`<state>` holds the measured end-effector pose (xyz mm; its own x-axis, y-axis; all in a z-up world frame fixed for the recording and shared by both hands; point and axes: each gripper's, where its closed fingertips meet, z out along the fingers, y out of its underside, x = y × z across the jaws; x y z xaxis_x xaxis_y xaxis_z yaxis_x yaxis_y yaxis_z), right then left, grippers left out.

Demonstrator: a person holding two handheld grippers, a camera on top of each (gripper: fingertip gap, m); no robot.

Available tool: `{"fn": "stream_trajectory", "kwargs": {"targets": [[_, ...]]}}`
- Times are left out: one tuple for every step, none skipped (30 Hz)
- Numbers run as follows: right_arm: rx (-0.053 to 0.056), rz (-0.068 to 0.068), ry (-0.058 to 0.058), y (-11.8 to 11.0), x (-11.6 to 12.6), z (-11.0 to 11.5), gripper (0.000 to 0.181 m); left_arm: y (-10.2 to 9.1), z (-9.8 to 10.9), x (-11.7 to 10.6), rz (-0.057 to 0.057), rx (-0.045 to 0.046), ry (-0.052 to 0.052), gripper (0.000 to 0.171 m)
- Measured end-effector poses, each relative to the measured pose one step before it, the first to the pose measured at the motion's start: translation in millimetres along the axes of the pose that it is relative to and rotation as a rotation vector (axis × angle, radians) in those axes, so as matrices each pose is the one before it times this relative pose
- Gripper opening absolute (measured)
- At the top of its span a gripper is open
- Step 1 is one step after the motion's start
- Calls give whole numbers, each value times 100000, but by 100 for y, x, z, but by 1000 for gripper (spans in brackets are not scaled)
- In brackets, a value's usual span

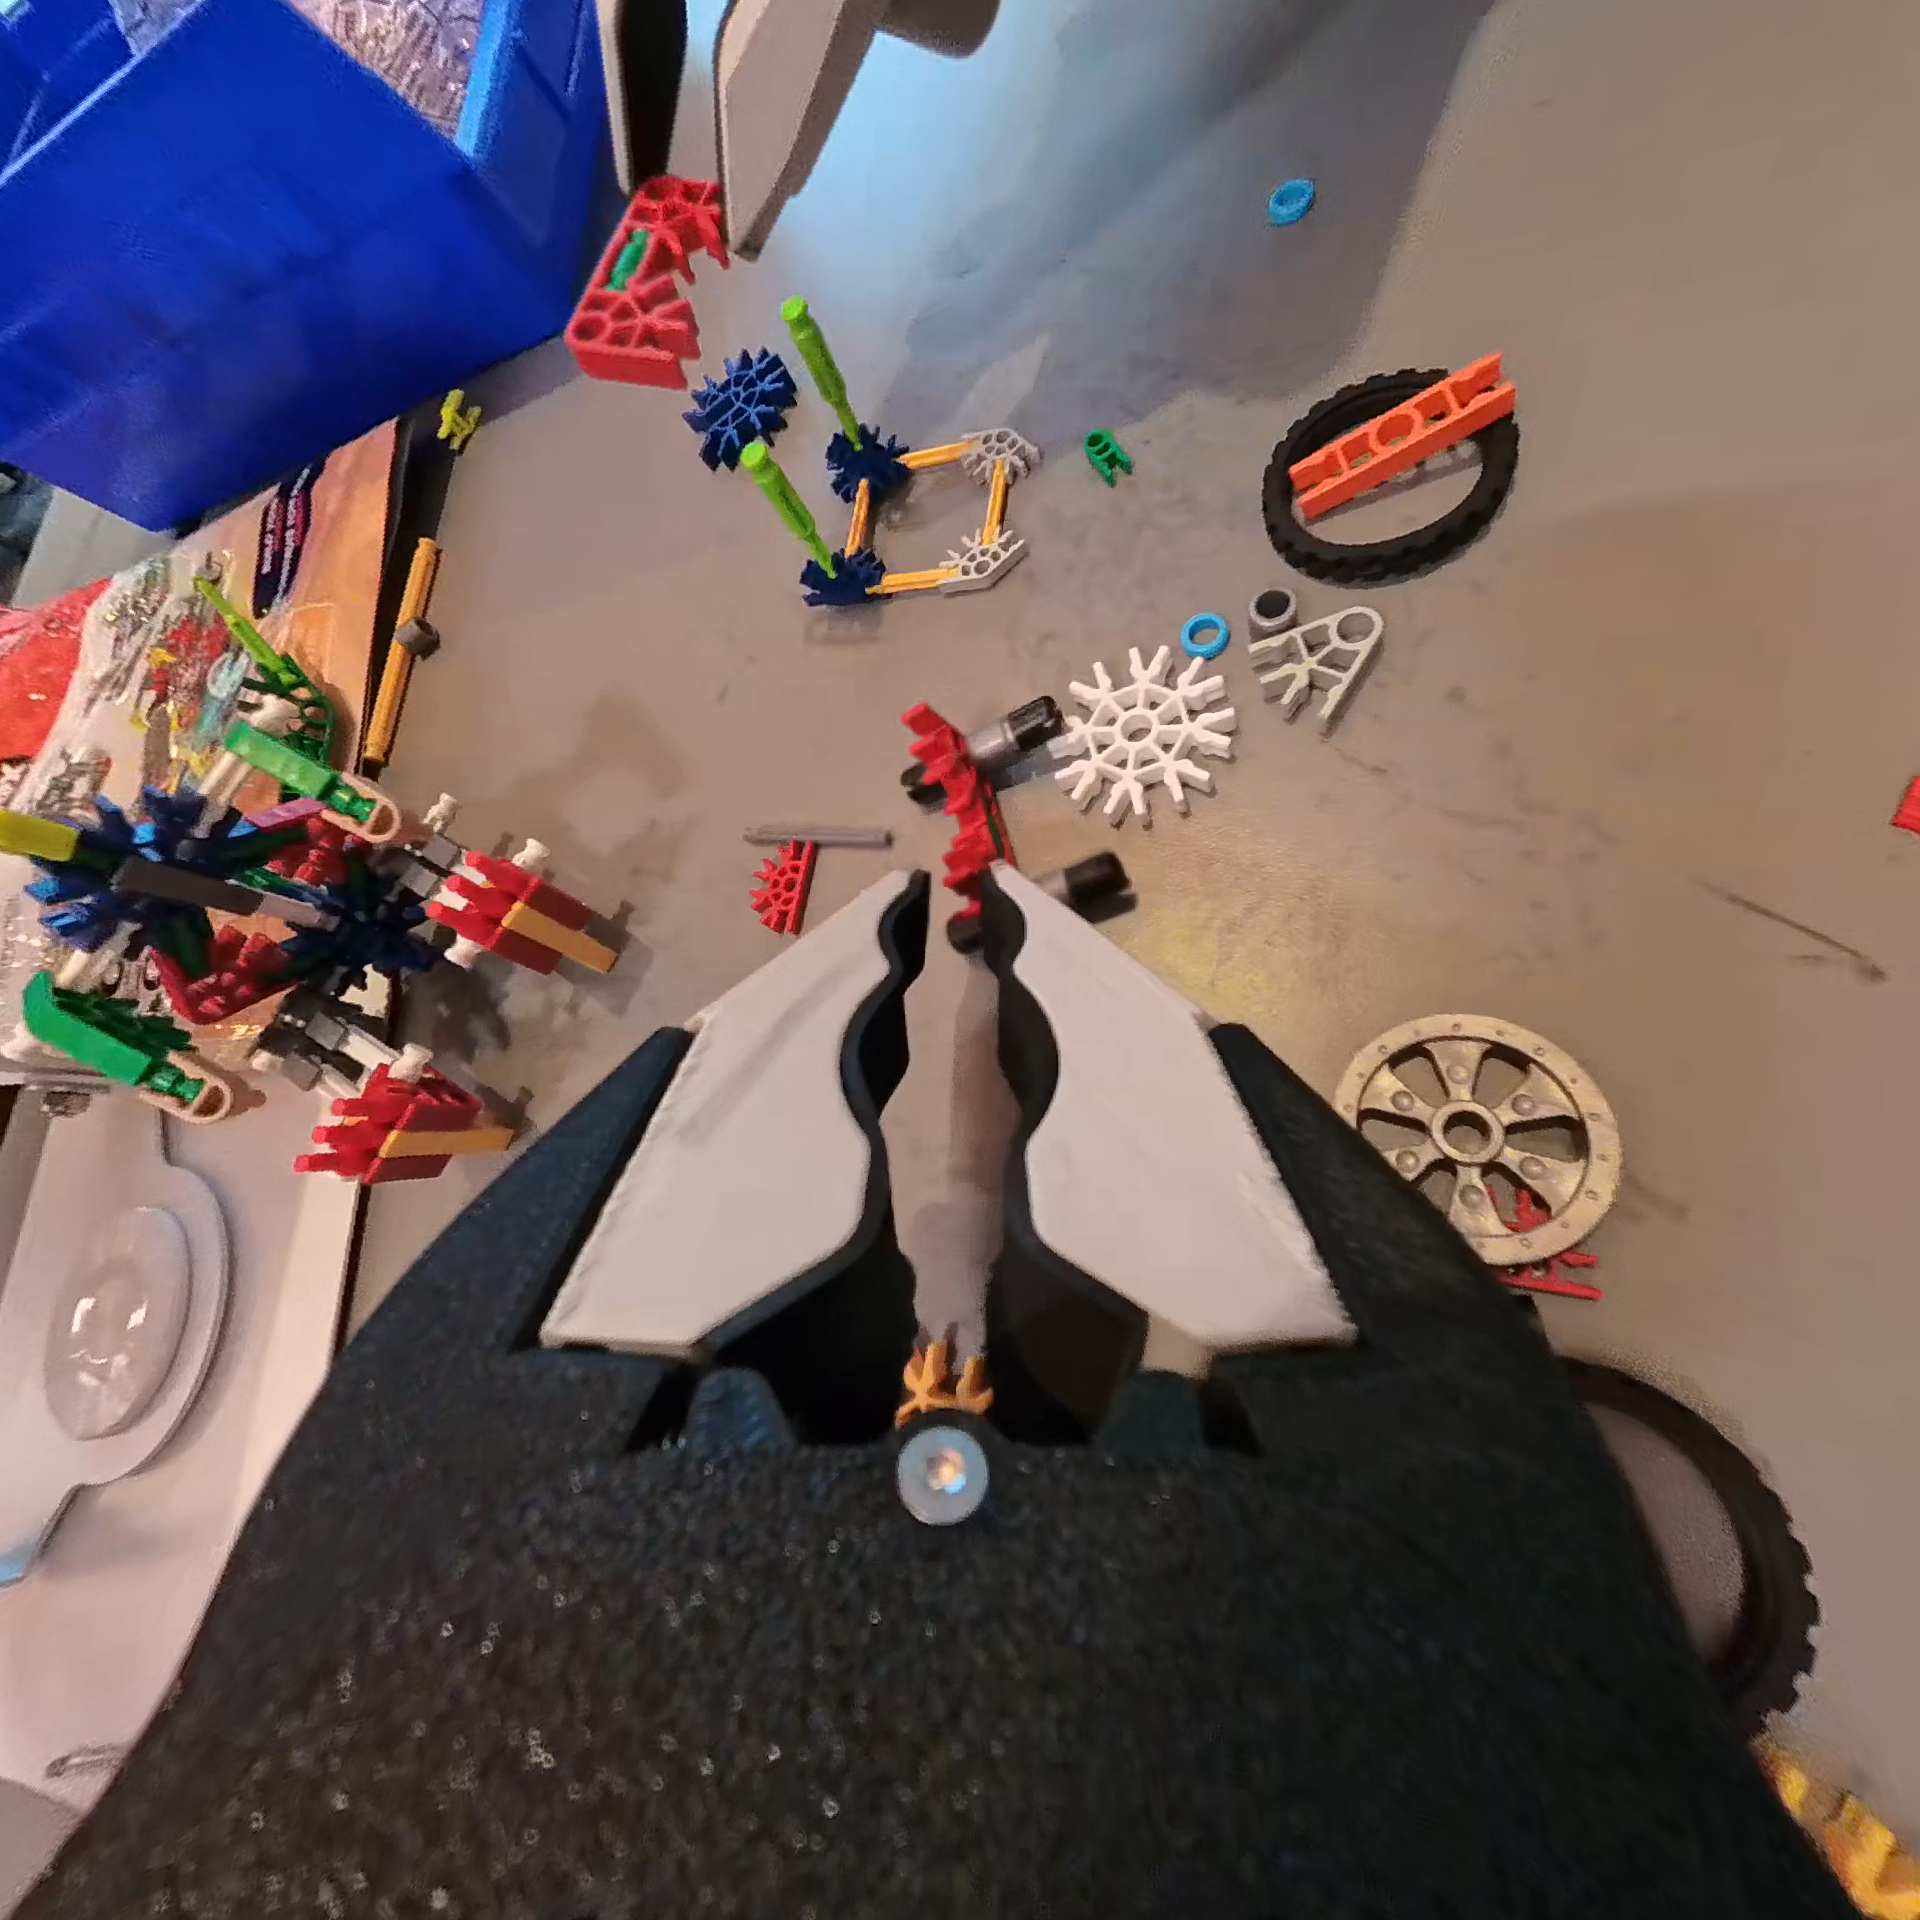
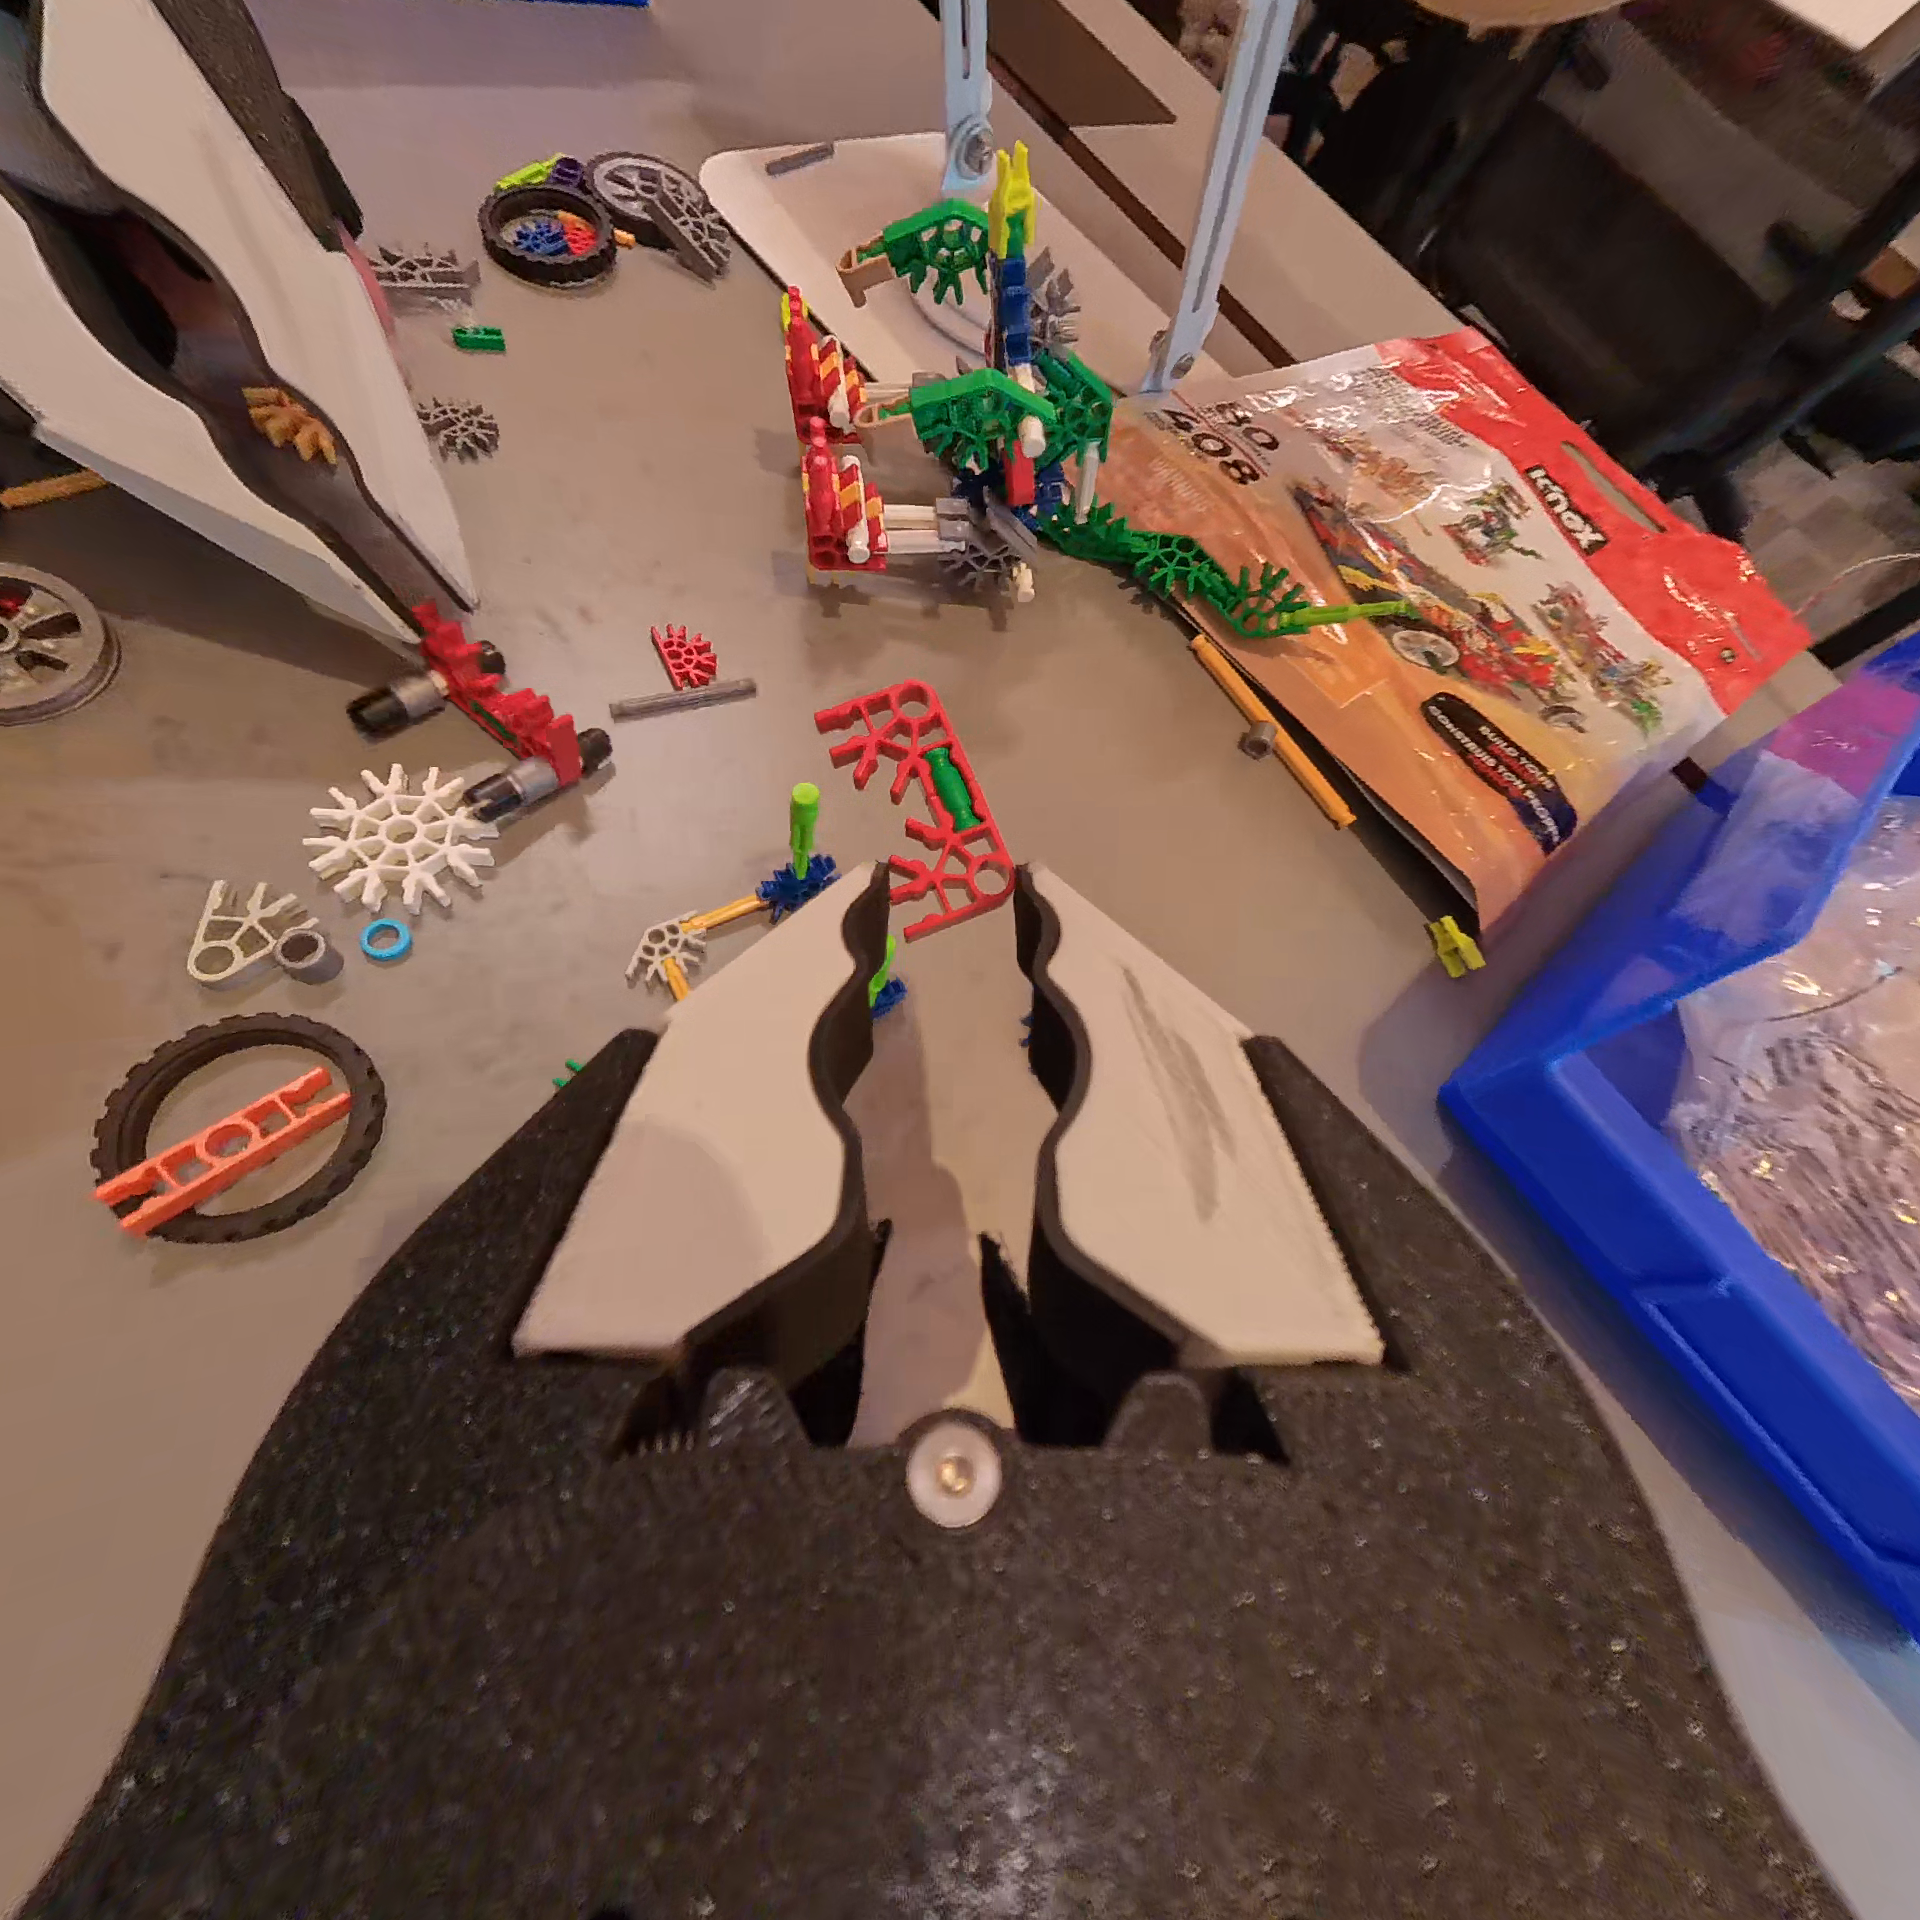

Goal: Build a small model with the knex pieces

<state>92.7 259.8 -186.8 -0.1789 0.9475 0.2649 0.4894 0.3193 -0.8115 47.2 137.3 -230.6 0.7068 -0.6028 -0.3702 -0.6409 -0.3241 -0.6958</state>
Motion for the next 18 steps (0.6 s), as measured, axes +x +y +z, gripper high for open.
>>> {"fn": "stream_trajectory", "kwargs": {"targets": [[458, 690, -1370, 53, 28, 136, 23, -7, 15, 80, -810, 279, 1152, 8], [396, 538, -1458, 45, -9, 115, 23, -63, -4, 36, -711, 554, 788, 8], [347, 289, -1495, 28, -40, 104, 23, -97, -29, 8, -734, 774, 664, 8], [148, 160, -1129, 32, 9, 101, 23, -141, 2, -128, -1067, 750, 115, 10], [-158, 20, -911, 52, 27, 83, 23, -215, -9, -190, -924, 815, -134, 11], [-259, -244, -1016, 49, 5, 72, 23, -364, -3, -262, -782, 1469, -683, 12], [-79, -265, -1289, -2, -36, 46, 23, -440, 51, -322, -1108, 1486, -898, 13], [85, 8, -1388, -27, -30, 19, 23, -396, 136, -319, -886, 985, -1057, 15], [-38, 3, -1218, -28, 2, 19, 23, -364, 220, -334, -321, 587, -1491, 16], [-291, -296, -819, 10, 50, 23, 23, -331, 285, -219, 120, 358, -1081, 17], [-560, -319, -763, 43, 54, 26, 23, -333, 358, -201, 139, 287, -1131, 19], [-712, -348, -687, 59, 62, 37, 23, -320, 406, -298, 270, 113, -1917, 21], [-789, -520, -594, 51, 40, 24, 23, -220, 420, -328, 753, -476, -2058, 24], [-895, -601, -731, 64, -3, 25, 23, -250, 399, -345, 944, -257, -1871, 28], [-861, -527, -678, 67, 7, 17, 23, -334, 351, -450, 401, 422, -2392, 33], [-847, -289, -741, 77, 5, -9, 23, -317, 343, -314, 121, 469, -1298, 36], [-779, -137, -769, 97, -2, -26, 23, -229, 365, -170, 547, 146, -397, 38], [-466, 13, -727, 77, 10, -47, 23, -218, 374, -27, 369, -5, 544, 38]]}}
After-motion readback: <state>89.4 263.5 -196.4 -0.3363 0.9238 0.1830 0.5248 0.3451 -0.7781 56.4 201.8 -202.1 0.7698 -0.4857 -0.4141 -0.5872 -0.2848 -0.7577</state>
